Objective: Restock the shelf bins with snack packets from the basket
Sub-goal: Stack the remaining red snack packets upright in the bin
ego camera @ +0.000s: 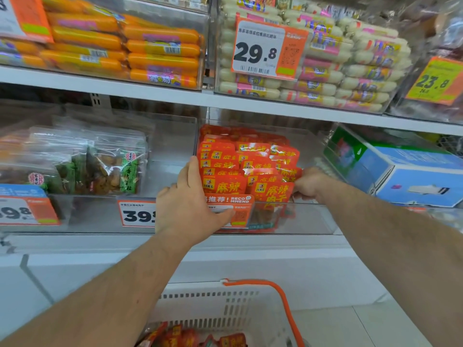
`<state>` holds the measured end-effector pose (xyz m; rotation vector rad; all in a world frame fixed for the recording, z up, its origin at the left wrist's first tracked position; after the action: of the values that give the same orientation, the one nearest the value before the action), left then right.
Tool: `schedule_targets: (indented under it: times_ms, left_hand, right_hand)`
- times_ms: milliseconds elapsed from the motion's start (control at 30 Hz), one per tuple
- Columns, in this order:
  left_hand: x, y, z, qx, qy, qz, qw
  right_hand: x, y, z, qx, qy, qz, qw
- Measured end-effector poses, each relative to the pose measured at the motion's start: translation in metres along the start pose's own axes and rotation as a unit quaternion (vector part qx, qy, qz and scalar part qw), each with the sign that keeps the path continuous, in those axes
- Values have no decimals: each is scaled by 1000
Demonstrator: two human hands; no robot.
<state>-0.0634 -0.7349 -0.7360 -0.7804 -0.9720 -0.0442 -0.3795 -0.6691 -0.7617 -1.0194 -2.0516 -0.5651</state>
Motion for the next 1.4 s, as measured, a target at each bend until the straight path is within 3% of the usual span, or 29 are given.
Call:
schedule_targets:
  times_ms: [100,200,233,300,367,433,533,600,667,800,900,1067,1400]
  left_hand:
    - [1,-1,1,7,15,-23,1000]
    - [1,-3,0,17,52,-68,996]
    - [5,-4,0,25,81,-75,994]
    - [22,-1,3,-6,97,-34,995]
    - [47,17,10,-115,54,69,989]
    - [55,51,12,-194,53,69,977]
    - [33,96,-3,-206,44,-145,967]
    - [18,116,-18,-203,1,-273,940]
    - [12,130,-31,-190,-16,-354,915]
    - [-6,158,-61,-154,-32,-444,882]
    - [-23,175,-74,-150,-49,-483,861]
    - [-37,186,-77,-149,-36,-525,837]
    - [-33,183,-77,-129,-45,-550,824]
  right_hand:
    - [13,8,-5,-9,37,30,999]
    - [48,33,-16,6,13,179,984]
    - [61,52,-24,44,-14,253,966]
    - [76,106,-49,213,-56,377,900]
    - [59,164,-67,396,-64,389,829]
    - [14,209,-68,500,-59,308,807]
    - [-69,239,-50,524,-34,160,836]
    - [-129,240,-30,478,0,45,877]
    - [-185,240,-6,408,49,-79,908]
    - [-276,264,51,246,132,-254,926]
    - [-327,297,92,134,119,-356,917]
    - [-371,361,117,46,70,-449,890]
    - [-362,366,82,123,106,-506,847]
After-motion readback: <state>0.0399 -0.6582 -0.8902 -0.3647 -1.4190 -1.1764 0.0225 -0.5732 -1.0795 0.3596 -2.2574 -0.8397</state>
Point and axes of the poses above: each hand's wrist, its own y-axis away from the middle knuckle, its own x-axis out of the back of the hand, z = x × y, the point moved 7 cm from there along -y, towards the middle knuckle, and after that the axes turned 8 degrees about z, right-handed, at the moved point
